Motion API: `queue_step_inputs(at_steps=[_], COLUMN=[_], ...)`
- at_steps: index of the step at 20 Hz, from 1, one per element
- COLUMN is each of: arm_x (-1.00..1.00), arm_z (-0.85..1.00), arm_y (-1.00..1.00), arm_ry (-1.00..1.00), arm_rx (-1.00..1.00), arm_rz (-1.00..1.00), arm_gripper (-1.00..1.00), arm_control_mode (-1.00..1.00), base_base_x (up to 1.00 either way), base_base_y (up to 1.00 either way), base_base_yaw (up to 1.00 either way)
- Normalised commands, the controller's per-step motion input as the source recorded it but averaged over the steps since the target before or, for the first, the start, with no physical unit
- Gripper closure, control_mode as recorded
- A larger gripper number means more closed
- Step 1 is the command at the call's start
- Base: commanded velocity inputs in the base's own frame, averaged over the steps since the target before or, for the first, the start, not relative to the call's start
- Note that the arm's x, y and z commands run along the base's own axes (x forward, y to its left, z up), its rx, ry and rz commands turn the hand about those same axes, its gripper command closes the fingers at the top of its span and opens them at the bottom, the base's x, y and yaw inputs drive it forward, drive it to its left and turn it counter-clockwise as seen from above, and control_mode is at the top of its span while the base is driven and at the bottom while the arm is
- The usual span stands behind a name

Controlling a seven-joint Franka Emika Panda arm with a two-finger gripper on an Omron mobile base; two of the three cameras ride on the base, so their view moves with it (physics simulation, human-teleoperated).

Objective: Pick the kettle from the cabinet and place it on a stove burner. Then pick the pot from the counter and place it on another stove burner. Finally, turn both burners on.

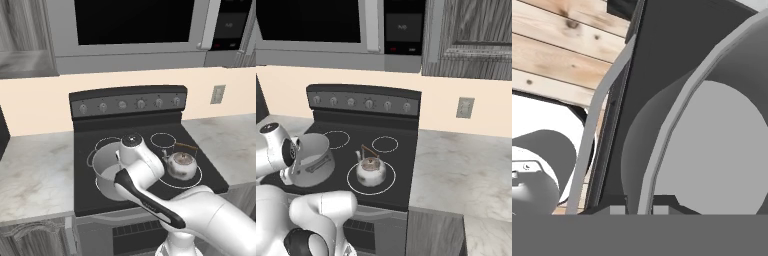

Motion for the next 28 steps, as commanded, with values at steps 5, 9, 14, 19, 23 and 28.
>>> queue_step_inputs(at_steps=[5,9,14,19,23,28], arm_x=[0.06,0.12,0.11,0.07,0.01,-0.07], arm_z=[0.00,0.00,-0.02,-0.01,0.00,0.12], arm_y=[0.00,0.00,0.00,0.00,0.00,0.00], arm_ry=[0.00,0.00,0.00,0.00,-0.02,-0.10], arm_rx=[0.00,0.00,0.00,0.00,0.00,0.00], arm_rz=[0.03,0.03,0.03,0.03,0.02,0.00], arm_gripper=[1.00,1.00,-1.00,-1.00,-1.00,-1.00], arm_control_mode=[-1.00,-1.00,-1.00,-1.00,-1.00,-1.00], base_base_x=[0.00,0.00,0.00,0.00,0.00,0.00], base_base_y=[0.00,0.00,0.00,0.00,0.00,0.00], base_base_yaw=[0.00,0.00,0.00,0.00,0.00,0.00])
